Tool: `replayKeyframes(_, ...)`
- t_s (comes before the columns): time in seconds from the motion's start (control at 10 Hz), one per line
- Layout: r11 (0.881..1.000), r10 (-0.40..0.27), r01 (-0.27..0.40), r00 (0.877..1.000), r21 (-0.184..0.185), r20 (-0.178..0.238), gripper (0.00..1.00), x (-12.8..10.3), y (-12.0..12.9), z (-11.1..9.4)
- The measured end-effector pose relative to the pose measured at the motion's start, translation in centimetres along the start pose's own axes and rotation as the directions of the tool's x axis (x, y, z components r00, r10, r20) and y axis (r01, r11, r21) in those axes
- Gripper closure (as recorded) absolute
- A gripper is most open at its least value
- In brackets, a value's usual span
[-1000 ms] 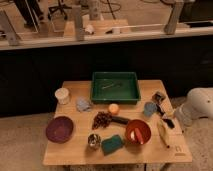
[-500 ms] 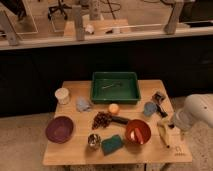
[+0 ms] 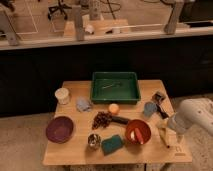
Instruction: Place banana in metal cup
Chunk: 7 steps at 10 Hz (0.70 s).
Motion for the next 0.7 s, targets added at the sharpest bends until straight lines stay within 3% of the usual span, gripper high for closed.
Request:
replayKeyframes(0.2,1.0,-0.018,0.017,1.0,-0.006,-0.003,0.2,-0.3,-0.2,0.9)
replayKeyframes(0.3,0.999,-0.034,0.034,0.999,-0.012,-0.006,0.27,-0.4,-0.3,1.5)
replayKeyframes(0.7,0.997,-0.072,0.072,0.997,-0.036,-0.003,0.67,-0.5,-0.6,3.6)
